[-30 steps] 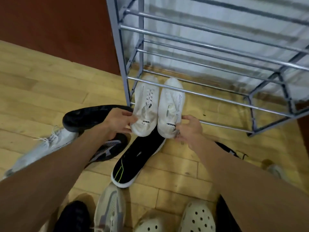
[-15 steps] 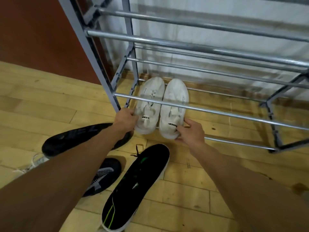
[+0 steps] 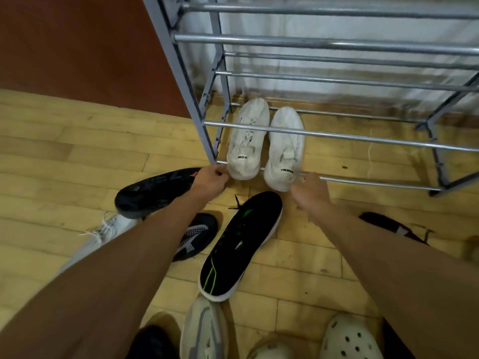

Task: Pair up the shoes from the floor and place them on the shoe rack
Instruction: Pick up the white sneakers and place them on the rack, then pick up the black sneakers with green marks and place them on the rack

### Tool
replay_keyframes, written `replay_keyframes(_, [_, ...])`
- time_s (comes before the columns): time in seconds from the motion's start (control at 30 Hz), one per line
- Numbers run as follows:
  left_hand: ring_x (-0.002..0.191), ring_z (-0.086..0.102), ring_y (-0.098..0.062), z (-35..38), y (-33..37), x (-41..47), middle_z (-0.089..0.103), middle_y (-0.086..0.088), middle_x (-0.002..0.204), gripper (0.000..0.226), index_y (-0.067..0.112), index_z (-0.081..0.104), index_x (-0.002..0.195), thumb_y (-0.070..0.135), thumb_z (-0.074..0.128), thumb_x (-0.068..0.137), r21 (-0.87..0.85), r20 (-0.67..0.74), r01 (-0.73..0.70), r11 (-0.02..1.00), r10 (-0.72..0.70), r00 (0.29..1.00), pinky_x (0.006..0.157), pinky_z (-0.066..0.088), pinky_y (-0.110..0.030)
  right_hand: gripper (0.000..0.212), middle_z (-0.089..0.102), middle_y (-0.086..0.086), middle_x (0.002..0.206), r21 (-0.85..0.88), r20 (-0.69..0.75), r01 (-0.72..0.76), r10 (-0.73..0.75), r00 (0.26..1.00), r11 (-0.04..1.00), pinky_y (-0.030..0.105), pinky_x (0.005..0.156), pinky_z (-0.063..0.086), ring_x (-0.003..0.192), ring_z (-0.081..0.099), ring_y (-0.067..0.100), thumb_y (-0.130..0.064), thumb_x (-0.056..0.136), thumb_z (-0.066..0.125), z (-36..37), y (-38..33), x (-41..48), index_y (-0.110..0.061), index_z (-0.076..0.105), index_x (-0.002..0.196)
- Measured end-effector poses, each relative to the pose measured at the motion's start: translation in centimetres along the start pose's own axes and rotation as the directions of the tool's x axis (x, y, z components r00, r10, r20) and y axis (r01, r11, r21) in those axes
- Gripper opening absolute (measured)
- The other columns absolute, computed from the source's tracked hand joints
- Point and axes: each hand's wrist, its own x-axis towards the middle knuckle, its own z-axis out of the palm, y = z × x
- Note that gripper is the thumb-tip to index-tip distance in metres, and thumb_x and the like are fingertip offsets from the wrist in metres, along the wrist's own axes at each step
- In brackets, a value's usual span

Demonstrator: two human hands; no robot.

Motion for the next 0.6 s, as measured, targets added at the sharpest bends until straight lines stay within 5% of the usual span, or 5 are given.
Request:
replay_keyframes(0.1, [0.106, 0.059, -0.028, -0.6, -1.1, -3.1, 0.060, -0.012, 0.122, 0.036, 0.009, 0.055, 0.128, 0.018, 0.050, 0.094, 0.239, 0.110, -0.019, 0.971, -0.007, 0.994, 0.089, 0.048, -0.035, 0.048, 0.050, 0.017, 0.132, 0.008, 0.016, -0.058, 0.058, 0.998, 0.998, 0.048, 0.091, 0.055, 0.115, 0.055, 0.034, -0.015, 0.083, 0.055, 1.0, 0.7, -3.6, -0.004, 0.047, 0.129])
replay_keyframes(0.3, [0.103, 0.054, -0.028, 0.8, -7.0, -9.2, 0.050, -0.012, 0.090, 0.023, 0.015, 0.049, 0.070, 0.015, 0.044, 0.092, 0.441, 0.174, -0.003, 0.897, -0.082, 0.981, 0.095, 0.043, -0.034, 0.029, 0.058, 0.016, 0.121, -0.044, 0.258, -0.134, 0.141, 0.956, 0.990, 0.036, 0.091, 0.054, 0.100, 0.056, 0.024, -0.017, 0.093, 0.050, 3.7, 4.4, -11.3, -0.005, 0.056, 0.118])
replay_keyframes(0.43, [0.091, 0.048, -0.022, 1.8, -8.9, -12.0, 0.044, -0.018, 0.079, 0.028, 0.007, 0.053, 0.083, 0.027, 0.039, 0.095, 0.387, 0.191, 0.122, 0.914, -0.209, 0.959, 0.094, 0.035, -0.030, 0.029, 0.061, 0.016, 0.120, -0.288, 0.428, 0.063, 0.070, 0.901, 0.956, 0.036, 0.081, 0.053, 0.092, 0.058, 0.023, -0.012, 0.094, 0.049, 3.9, 5.2, -13.7, -0.001, 0.061, 0.118])
replay_keyframes(0.53, [0.111, 0.056, -0.030, 2.3, -9.7, -12.2, 0.058, -0.014, 0.121, 0.055, 0.005, 0.054, 0.124, 0.043, 0.049, 0.084, 0.243, 0.209, 0.209, 0.947, -0.262, 0.942, 0.100, 0.045, -0.042, 0.018, 0.057, 0.008, 0.093, -0.395, 0.456, 0.116, 0.085, 0.886, 0.911, 0.029, 0.058, 0.048, 0.068, 0.053, 0.017, -0.020, 0.092, 0.051, 3.5, 5.8, -13.8, -0.005, 0.058, 0.083])
replay_keyframes(0.6, [0.115, 0.055, -0.032, 2.6, -9.8, -12.2, 0.058, -0.014, 0.125, 0.052, 0.002, 0.052, 0.128, 0.033, 0.056, 0.086, 0.219, 0.200, 0.250, 0.943, -0.295, 0.934, 0.101, 0.046, -0.042, 0.019, 0.052, 0.007, 0.097, -0.426, 0.473, 0.134, 0.095, 0.876, 0.895, 0.027, 0.057, 0.046, 0.078, 0.053, 0.020, -0.022, 0.093, 0.052, 3.2, 6.4, -14.0, -0.005, 0.058, 0.097])
